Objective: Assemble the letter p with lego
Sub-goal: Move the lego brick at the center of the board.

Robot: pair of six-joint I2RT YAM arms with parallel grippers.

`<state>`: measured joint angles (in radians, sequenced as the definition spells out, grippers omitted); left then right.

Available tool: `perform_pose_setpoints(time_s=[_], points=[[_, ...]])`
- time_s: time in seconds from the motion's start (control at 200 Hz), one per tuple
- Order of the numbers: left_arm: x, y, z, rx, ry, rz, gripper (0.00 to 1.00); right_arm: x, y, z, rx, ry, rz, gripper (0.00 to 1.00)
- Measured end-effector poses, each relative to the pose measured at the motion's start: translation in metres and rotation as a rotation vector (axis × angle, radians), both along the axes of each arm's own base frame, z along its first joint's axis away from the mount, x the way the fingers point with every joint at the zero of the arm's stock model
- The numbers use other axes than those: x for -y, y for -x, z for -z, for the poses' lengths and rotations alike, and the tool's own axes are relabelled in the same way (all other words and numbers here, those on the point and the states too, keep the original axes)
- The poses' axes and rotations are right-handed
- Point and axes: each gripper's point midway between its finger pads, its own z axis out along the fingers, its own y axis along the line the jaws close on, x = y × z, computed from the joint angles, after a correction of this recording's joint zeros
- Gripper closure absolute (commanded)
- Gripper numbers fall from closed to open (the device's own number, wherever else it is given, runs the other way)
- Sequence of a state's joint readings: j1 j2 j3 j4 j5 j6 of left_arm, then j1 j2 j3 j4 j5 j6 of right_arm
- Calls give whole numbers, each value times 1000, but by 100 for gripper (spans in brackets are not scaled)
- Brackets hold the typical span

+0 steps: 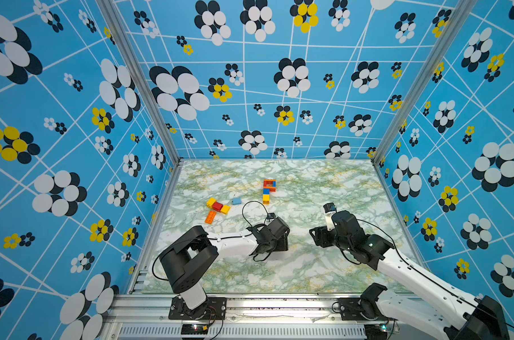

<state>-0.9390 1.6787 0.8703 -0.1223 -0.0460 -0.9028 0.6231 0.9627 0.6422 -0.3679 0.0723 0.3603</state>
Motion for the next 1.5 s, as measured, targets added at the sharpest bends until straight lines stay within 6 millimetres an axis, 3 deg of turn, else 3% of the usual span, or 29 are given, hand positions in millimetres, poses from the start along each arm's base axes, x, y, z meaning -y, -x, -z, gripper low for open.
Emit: perform_pose_setpoints(time_s=[0.19, 0.29, 0.38, 0.475, 0.615, 0.735, 0.9, 1.039, 1.229, 1.499], points=[[3, 10, -1, -11, 9, 11, 32, 0, -1, -2, 4, -2, 0, 31], [-7, 12, -3, -16, -12, 5, 31, -2, -2, -6, 13, -9, 0, 31], [-25, 2, -12, 4, -36, -24, 30, -2, -3, -7, 17, -12, 0, 31], [-57, -23, -29, 50, -62, -91, 30, -3, -4, -8, 20, -14, 0, 31], [-128, -69, -46, 110, -124, -248, 27, -3, -4, -8, 20, -15, -1, 31], [-185, -91, -38, 93, -228, -335, 26, -3, -4, -8, 21, -15, 0, 31], [-224, -118, -21, 40, -320, -350, 32, -2, -3, -12, 30, -23, 0, 31], [-238, -140, -7, 4, -361, -327, 34, -2, -2, -19, 51, -37, 0, 31], [-243, -160, 12, -32, -385, -297, 32, -1, -2, -19, 52, -38, 0, 31], [-239, -182, 11, -19, -381, -284, 31, -1, -1, -17, 48, -35, 0, 31]])
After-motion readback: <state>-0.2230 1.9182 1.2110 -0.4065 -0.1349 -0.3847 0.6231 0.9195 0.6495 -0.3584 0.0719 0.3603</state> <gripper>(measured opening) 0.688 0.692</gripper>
